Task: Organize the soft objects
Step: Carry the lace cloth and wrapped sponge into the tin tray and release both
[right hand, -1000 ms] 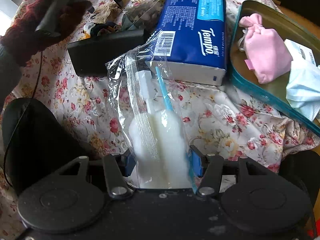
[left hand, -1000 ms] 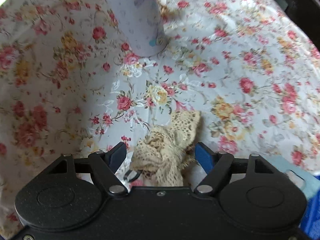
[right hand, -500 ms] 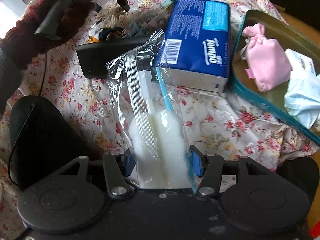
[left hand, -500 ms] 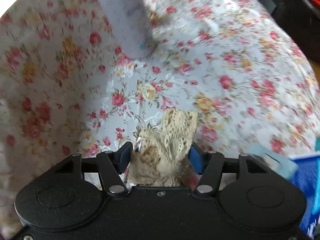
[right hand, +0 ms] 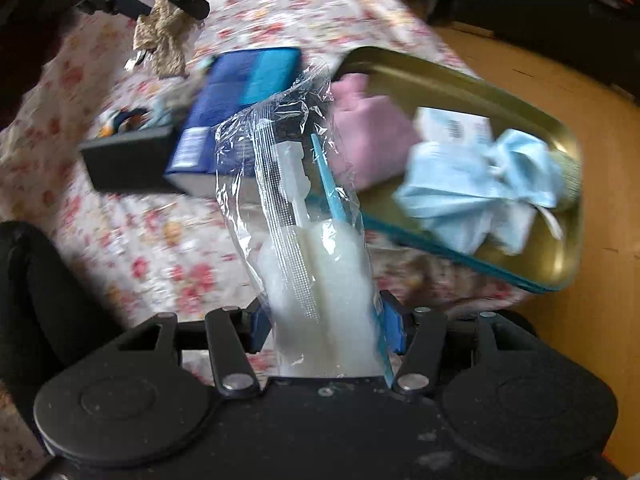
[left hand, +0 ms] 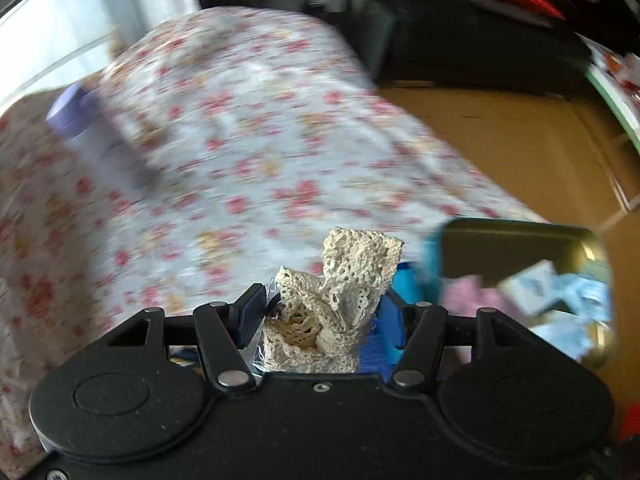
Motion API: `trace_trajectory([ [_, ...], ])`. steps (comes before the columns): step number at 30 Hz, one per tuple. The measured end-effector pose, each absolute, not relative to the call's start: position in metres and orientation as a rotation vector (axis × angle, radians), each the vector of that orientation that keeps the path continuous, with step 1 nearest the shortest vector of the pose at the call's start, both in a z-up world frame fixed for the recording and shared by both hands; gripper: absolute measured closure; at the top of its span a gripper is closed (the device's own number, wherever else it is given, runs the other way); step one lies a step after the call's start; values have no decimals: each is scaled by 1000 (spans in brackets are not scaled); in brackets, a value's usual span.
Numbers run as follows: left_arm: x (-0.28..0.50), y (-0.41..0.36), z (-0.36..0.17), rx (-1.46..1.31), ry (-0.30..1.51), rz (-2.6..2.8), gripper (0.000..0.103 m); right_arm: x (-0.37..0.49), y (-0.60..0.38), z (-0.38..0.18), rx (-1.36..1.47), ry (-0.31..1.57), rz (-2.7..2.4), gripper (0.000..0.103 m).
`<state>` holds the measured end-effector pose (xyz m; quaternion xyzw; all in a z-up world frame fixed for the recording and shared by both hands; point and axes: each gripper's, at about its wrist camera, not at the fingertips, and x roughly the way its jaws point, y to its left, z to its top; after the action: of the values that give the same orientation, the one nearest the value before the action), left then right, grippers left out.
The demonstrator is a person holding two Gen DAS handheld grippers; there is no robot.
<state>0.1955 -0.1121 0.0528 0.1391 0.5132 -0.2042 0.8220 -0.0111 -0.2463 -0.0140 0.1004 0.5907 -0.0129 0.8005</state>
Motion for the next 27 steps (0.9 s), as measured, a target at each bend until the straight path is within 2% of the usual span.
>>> trace_trajectory([
  [10, 189, -209, 20, 332, 1153, -538, 47, -25, -304, -29, 296, 1281, -109, 48],
  [22, 194, -225, 8, 226, 1189, -577, 46, -23, -336, -35, 335, 1301, -160, 48],
  [23, 193, -226, 10, 227, 1185, -583, 45, -21, -336, -35, 338, 1302, -160, 48],
  [26, 188, -230, 18, 249, 1158, -606, 30, -18, -336, -34, 338, 1299, -157, 48],
  [27, 186, -232, 21, 265, 1144, -603, 30, -17, -336, -33, 339, 1296, -157, 48],
])
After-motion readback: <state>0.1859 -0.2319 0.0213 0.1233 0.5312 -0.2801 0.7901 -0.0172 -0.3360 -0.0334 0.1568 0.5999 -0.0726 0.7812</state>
